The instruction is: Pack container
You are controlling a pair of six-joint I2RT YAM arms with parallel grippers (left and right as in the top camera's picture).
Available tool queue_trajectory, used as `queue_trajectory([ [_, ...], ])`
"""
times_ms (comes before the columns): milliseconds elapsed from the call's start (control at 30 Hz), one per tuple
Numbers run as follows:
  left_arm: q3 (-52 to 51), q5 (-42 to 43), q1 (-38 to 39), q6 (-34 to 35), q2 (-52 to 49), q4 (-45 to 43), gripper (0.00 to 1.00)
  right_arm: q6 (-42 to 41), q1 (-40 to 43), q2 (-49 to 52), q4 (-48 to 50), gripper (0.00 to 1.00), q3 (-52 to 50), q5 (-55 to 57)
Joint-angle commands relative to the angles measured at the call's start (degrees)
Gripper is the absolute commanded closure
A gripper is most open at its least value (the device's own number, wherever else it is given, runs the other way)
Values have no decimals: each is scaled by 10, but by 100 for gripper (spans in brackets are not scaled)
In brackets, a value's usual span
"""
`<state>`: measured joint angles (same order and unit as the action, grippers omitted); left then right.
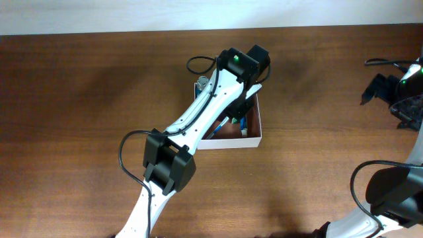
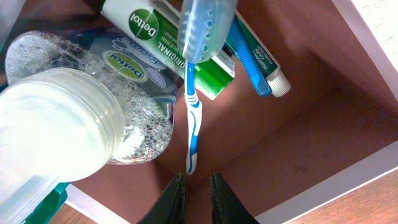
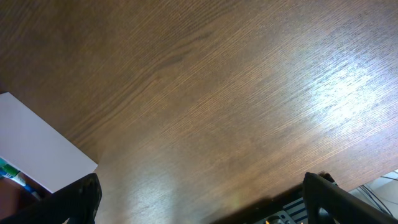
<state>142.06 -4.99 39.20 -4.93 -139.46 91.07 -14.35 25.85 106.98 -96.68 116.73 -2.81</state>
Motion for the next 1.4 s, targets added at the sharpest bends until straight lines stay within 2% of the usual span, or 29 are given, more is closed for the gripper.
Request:
queue_trajectory([
  [0, -5, -2, -4, 6, -11, 0, 78, 4, 0, -8, 0, 1, -2, 3],
  [167, -1, -4, -4, 5, -10, 11, 65, 4, 0, -8, 0, 2, -2, 3],
  [533, 113, 5, -2, 10, 0, 56, 60, 4, 0, -8, 0, 1, -2, 3],
  [700, 189, 16, -2, 10, 23, 56, 50, 4, 0, -8, 0, 1, -2, 3],
  [833, 221, 40, -3, 10, 62, 56, 48, 4, 0, -8, 0, 1, -2, 3],
  [867, 222, 39, -3, 10, 74, 56, 46, 4, 0, -8, 0, 1, -2, 3],
  [1000, 222, 37, -4, 10, 135, 56, 22, 4, 0, -8, 0, 1, -2, 3],
  [1100, 222, 37, -4, 12, 180, 56, 17, 4, 0, -8, 0, 1, -2, 3],
  [1167, 222, 36, -4, 16, 207, 56, 5, 4, 0, -8, 0, 1, -2, 3],
  [1367, 207, -2, -4, 48, 273, 56, 1, 4, 0, -8, 0, 1, -2, 3],
])
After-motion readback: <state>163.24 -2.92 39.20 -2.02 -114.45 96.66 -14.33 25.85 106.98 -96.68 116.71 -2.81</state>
